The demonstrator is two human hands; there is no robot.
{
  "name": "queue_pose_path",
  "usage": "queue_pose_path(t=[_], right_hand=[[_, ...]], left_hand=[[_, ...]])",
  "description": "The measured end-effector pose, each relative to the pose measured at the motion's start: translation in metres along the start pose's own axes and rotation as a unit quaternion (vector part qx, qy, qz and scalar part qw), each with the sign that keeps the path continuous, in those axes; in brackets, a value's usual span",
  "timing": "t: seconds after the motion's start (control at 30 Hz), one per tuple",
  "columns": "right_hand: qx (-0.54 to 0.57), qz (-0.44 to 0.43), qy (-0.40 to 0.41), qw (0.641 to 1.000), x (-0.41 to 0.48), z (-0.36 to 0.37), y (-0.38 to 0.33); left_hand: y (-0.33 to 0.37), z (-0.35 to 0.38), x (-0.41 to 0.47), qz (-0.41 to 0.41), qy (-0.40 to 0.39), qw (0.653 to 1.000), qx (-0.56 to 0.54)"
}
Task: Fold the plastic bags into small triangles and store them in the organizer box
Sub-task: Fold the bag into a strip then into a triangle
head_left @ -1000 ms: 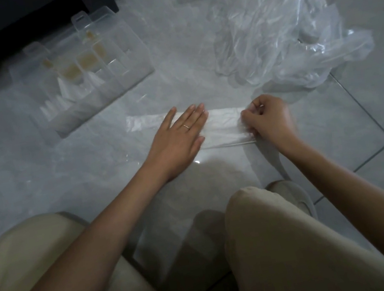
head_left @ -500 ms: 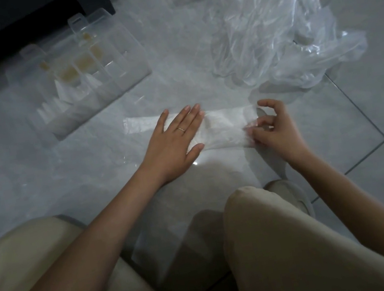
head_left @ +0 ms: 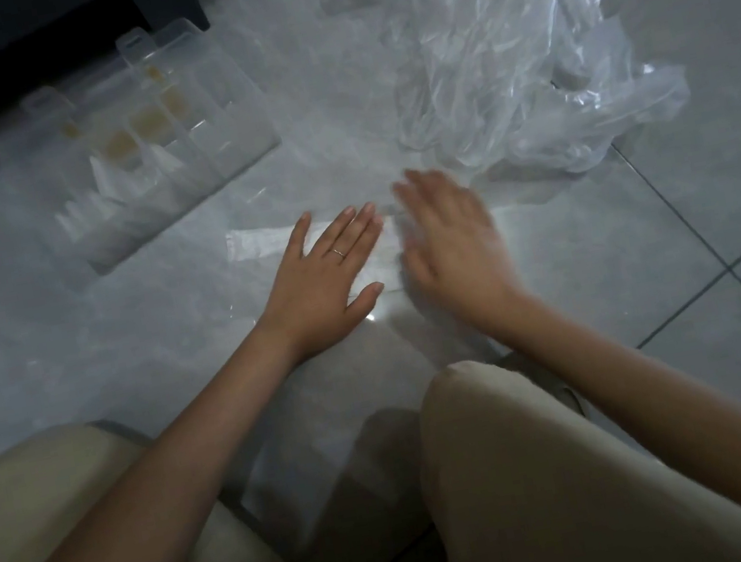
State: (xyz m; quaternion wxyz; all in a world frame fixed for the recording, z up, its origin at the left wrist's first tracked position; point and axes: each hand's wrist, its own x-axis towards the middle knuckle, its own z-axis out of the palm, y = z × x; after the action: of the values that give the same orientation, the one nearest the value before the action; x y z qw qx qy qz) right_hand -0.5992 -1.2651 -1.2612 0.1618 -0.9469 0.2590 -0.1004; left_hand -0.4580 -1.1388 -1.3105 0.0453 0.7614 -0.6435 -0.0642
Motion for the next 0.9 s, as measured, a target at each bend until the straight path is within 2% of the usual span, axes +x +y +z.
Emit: queue_pose_path(t=[0.07,0.13,0.3,0.53,0.57,0.63,0.7,0.73,0.8,0.83,0.9], right_hand=[[-0.022,-0.046,-0.081,0.995,0.001,0.025,-0.012],[-0.025,-0.031,-0.138,0.990,-0.002,0.039,-0.008],[-0.102,-0.044,-0.172,0.979,-0.011,0.026,0.025],[-0.111,0.010,-0.188,0.976,-0.029,0.005,0.060],[-0.103,0.011,-0.191,0.976,-0.029,0.005,0.060],[-0.089,0.020,-0.188,0.978,-0.029,0.005,0.058],[-0.086,0.026,-0.180,0.979,-0.029,0.006,0.057],[-0.089,0.026,-0.174,0.980,-0.030,0.008,0.057],[-0.096,0.028,-0.167,0.981,-0.031,0.009,0.057],[-0.097,0.028,-0.166,0.981,-0.031,0.010,0.057],[-0.103,0.028,-0.171,0.979,-0.030,0.010,0.057]], left_hand=[[0.000,0.000,0.000,-0.005,-0.007,1.000,0.003],[0.000,-0.001,-0.001,-0.006,-0.007,1.000,0.005],[-0.003,-0.007,-0.003,0.001,-0.024,1.000,0.012],[-0.044,-0.015,-0.036,-0.038,-0.057,0.997,0.020],[-0.047,-0.018,-0.040,-0.055,-0.068,0.996,0.025],[-0.039,-0.026,-0.039,-0.146,-0.095,0.984,0.036],[-0.019,-0.037,-0.026,-0.235,-0.067,0.970,0.013],[-0.003,-0.041,-0.014,-0.228,-0.018,0.973,0.000],[0.028,-0.041,0.017,-0.142,0.065,0.988,-0.019],[0.044,-0.040,0.033,-0.093,0.064,0.993,-0.034],[0.070,-0.030,0.055,-0.041,-0.009,0.999,-0.035]])
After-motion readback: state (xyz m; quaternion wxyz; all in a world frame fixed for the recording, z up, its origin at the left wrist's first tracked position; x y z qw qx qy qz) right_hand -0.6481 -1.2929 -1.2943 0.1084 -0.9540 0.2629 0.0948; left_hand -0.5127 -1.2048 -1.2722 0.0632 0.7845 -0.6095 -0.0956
